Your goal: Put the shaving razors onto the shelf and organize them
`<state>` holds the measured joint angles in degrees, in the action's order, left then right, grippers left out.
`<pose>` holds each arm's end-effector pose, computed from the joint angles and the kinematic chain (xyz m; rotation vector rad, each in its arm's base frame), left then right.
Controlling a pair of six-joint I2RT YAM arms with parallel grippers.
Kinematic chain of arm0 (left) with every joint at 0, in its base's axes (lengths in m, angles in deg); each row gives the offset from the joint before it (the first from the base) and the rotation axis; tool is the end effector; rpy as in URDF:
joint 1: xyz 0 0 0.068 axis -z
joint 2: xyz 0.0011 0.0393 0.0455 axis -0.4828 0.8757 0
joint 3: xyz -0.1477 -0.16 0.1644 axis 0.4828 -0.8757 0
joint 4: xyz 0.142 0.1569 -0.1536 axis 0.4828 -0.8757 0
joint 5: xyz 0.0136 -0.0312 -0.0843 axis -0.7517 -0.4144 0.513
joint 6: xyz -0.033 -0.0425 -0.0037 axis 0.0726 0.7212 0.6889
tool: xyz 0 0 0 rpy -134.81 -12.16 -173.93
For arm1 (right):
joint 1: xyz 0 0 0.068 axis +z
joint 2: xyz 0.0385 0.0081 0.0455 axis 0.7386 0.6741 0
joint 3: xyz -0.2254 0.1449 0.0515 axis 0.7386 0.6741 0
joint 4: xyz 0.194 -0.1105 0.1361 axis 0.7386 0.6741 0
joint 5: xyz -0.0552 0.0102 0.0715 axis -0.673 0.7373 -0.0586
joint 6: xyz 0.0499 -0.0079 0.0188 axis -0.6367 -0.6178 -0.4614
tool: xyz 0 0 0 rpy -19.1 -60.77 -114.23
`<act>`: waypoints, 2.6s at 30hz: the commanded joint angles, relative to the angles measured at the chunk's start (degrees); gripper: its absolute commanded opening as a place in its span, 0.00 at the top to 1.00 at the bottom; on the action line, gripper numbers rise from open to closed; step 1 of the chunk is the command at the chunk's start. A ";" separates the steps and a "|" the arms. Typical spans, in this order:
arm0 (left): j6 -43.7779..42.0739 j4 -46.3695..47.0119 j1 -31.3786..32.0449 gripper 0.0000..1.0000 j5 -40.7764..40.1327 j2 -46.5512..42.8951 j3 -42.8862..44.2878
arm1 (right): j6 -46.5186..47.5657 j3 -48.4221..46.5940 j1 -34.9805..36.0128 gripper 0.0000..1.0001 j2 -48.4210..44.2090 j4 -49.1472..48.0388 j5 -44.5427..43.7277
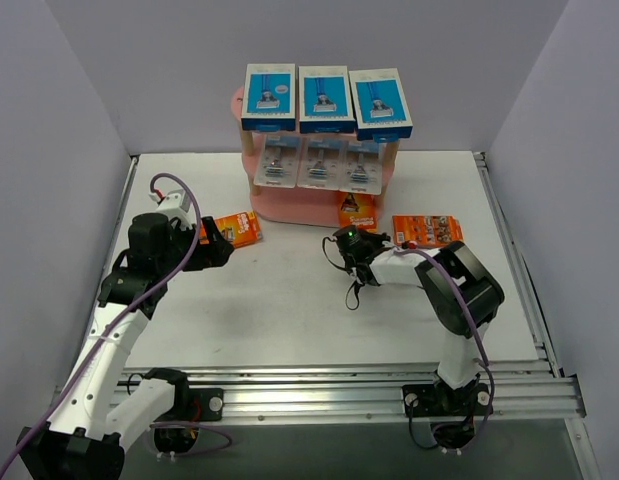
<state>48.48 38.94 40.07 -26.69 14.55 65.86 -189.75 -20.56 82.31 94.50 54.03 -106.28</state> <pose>0.1951 -0.0449 0.3292 -0.0643 2.1372 -0.5092 0.3126 0.1865 0.1445 1.6365 1.3006 0.8111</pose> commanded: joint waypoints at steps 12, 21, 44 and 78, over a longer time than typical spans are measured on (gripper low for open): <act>-0.19 2.09 0.40 0.06 1.05 -0.24 0.78 | -8.96 -2.54 1.16 1.00 2.61 -2.60 -5.32; -0.28 2.09 0.75 0.06 0.96 -0.15 0.78 | -11.95 -4.30 1.86 1.00 4.37 -1.81 -5.93; -0.54 1.74 0.75 0.06 0.18 -0.50 0.95 | -4.94 0.18 3.53 0.47 -4.05 -1.19 -10.24; 8.58 2.88 1.54 0.06 3.23 4.42 0.34 | 63.89 20.13 -34.34 0.23 -40.63 -1.55 53.65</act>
<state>51.22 39.35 41.54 -26.86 17.12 65.86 -133.07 1.52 49.31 52.97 51.78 -61.65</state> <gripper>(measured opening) 0.941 0.770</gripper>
